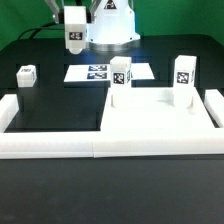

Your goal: Assemble square table

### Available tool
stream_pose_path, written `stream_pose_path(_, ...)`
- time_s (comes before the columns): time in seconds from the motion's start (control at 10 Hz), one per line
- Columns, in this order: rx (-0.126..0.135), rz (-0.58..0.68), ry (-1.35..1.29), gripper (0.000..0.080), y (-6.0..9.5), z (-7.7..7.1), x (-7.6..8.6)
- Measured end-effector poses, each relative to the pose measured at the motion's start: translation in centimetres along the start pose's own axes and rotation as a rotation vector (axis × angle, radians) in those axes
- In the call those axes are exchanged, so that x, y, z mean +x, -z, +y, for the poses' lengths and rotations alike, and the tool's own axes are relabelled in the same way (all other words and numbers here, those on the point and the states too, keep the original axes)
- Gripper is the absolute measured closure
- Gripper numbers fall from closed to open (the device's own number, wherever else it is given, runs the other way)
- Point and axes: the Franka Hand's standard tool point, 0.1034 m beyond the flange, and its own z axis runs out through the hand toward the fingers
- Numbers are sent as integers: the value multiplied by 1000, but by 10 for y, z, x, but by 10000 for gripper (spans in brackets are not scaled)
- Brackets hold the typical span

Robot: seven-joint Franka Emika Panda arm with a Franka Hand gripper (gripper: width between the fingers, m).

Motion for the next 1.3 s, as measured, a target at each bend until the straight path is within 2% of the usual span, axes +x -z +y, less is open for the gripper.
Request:
stream_pose_path(0.2, -15, 149, -11, 509, -1, -4, 6)
stream_pose_path(0.3, -5, 195, -19, 509, -3, -25, 15)
stream_pose_path(0.5, 25, 334, -67, 509, -8, -78, 47)
stream_pose_path(0.7, 77, 440, -154, 509, -11, -134, 67)
stream_pose_path(0.8, 84, 470, -135, 509, -15, -155, 71)
stream_pose_path(0.9, 72, 509, -114, 509, -14, -147, 70)
stream_pose_path(1.0, 70, 501, -116, 509, -16, -145, 69)
stream_pose_path(1.3, 70, 499, -104, 509, -18, -149, 68)
